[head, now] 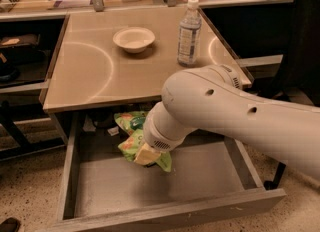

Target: Place green rice chip bag into top drawer

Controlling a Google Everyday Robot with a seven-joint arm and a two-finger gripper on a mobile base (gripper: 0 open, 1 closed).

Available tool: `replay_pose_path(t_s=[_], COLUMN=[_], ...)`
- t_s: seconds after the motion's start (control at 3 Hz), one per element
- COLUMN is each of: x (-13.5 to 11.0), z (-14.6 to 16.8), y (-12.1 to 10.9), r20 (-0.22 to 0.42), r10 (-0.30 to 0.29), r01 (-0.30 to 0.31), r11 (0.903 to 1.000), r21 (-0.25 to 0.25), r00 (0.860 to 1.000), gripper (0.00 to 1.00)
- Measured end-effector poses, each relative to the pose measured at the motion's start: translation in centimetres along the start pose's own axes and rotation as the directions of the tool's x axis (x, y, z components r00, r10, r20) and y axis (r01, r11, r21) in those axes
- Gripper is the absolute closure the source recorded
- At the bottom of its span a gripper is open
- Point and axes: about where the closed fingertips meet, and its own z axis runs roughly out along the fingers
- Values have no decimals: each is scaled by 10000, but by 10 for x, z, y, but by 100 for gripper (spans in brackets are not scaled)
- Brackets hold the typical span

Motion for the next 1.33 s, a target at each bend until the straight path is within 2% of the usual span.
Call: replay_pose_path(t_s=[0.67,1.33], x=[-3,0], z=[58,93], y=[-9,-2], r20=[598,1235], r10=[-92,264], r01=[136,-142], r11=[9973,9950], r21=[-722,-987], r00=[9982,9920], gripper=[100,100])
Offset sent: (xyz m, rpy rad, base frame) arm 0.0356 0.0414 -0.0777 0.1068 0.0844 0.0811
